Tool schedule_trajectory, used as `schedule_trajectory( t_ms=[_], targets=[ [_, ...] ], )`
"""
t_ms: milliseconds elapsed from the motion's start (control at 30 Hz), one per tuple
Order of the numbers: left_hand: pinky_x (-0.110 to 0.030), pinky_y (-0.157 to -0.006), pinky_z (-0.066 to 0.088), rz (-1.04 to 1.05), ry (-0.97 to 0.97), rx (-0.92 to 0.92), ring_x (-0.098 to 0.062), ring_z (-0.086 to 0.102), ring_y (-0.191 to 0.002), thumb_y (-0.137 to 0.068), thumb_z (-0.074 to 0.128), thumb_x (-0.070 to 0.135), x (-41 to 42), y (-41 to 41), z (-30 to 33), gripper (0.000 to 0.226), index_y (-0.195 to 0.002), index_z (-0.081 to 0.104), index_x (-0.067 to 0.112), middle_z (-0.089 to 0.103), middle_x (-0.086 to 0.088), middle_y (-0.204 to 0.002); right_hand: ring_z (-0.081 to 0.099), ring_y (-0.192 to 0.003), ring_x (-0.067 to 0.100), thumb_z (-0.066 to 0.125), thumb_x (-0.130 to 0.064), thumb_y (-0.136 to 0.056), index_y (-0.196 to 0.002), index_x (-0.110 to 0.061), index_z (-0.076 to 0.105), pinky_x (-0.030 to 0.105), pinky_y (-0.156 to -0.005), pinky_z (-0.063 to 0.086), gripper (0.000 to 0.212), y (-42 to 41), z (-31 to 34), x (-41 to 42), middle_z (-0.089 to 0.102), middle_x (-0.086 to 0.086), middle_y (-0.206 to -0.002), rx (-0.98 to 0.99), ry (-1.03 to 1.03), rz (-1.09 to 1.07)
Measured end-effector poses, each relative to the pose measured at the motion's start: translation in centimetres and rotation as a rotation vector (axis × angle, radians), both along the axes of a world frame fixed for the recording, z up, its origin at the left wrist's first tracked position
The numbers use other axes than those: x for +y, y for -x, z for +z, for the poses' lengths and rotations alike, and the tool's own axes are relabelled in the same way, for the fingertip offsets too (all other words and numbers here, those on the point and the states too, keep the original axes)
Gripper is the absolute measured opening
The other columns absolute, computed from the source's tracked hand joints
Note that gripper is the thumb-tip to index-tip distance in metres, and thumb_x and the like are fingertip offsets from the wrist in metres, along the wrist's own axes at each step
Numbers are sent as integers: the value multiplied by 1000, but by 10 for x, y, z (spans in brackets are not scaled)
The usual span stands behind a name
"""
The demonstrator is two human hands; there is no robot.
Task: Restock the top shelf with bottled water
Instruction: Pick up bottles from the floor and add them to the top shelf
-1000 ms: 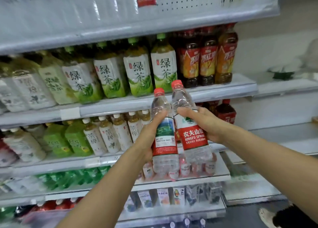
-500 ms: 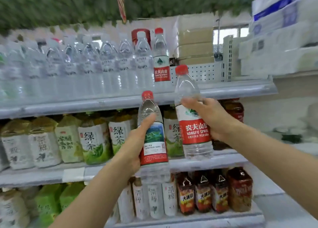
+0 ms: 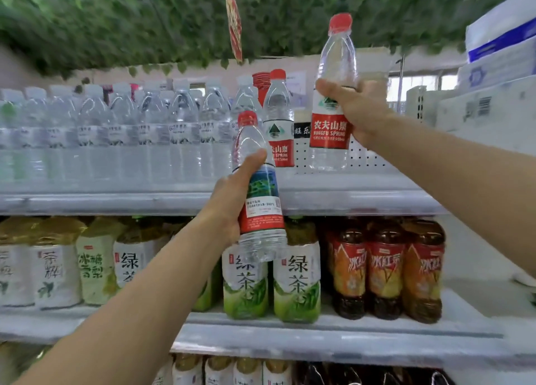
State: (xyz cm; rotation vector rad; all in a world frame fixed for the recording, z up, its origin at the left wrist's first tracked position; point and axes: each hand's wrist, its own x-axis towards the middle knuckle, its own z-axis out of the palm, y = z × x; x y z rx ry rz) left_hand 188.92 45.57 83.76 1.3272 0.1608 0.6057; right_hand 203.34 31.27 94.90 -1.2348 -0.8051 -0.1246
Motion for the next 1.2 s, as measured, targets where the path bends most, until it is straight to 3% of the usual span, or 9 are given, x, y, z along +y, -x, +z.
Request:
schedule_trajectory(
  t_ms=[133,267,367,533,700,767,833,933,1200],
  targets=[
    [-42,-66,58,67,40,1,-30,69,-65,-65,82,53,2,-18,8,76,-123,59,9,70,-18,-90,74,-84,25,85,-35,-71,-125,-12,52,43,-76,60,67,-34,-3,16,71,9,-105,17,109,10],
    [-40,-60,60,111,-3,13,-29,68,-63,-70,79,51,2,-22,10,67,-116,60,7,69,-18,-87,74,-84,26,84,-38,-70,-129,-9,51,46,-80,60,73,-55,-18,29,72,11,-104,24,196,40],
    [-40,-64,61,126,-37,36,-29,68,-64,-73,77,51,1,-22,10,60,-112,61,8,69,-17,-83,74,-88,28,80,-36,-76,-127,-8,53,48,-85,58,64,-61,-21,31,73,12,-104,21,227,80],
    [-36,-56,59,82,-43,39,-27,66,-59,-74,77,49,0,-19,10,55,-107,61,8,67,-16,-82,71,-96,24,71,-36,-86,-122,-11,55,42,-88,57,47,-57,-23,21,71,9,-107,-28,305,80],
    [-34,-55,58,59,-81,49,-25,64,-57,-77,76,47,0,-17,10,43,-97,65,11,67,-14,-79,65,-93,14,81,-30,-79,-122,-15,55,27,-72,51,52,-56,-44,11,68,0,-106,-178,516,-144],
    [-34,-55,58,50,-88,50,-24,65,-56,-77,76,47,2,-17,10,43,-97,65,11,68,-14,-78,64,-90,12,80,-24,-80,-115,-17,61,24,-69,50,40,-57,-45,11,69,-1,-104,-200,541,-184],
    [-33,-55,58,39,-95,51,-24,65,-56,-77,76,47,3,-17,10,42,-96,66,11,68,-14,-78,64,-93,17,78,-19,-82,-109,-17,63,29,-75,52,31,-58,-42,14,70,1,-104,-187,574,-168],
    [-34,-56,59,16,-93,52,-25,64,-58,-77,76,47,7,-17,10,43,-96,66,10,67,-15,-80,64,-98,20,77,-17,-83,-114,-16,63,35,-84,53,34,-64,-39,25,69,3,-107,-154,616,-187],
    [-36,-62,59,-15,-77,60,-26,64,-61,-73,78,48,13,-19,11,46,-95,66,9,67,-16,-81,62,-102,24,76,-15,-84,-109,-16,60,38,-86,51,30,-76,-37,54,67,8,-110,-98,631,-235]
  ],
)
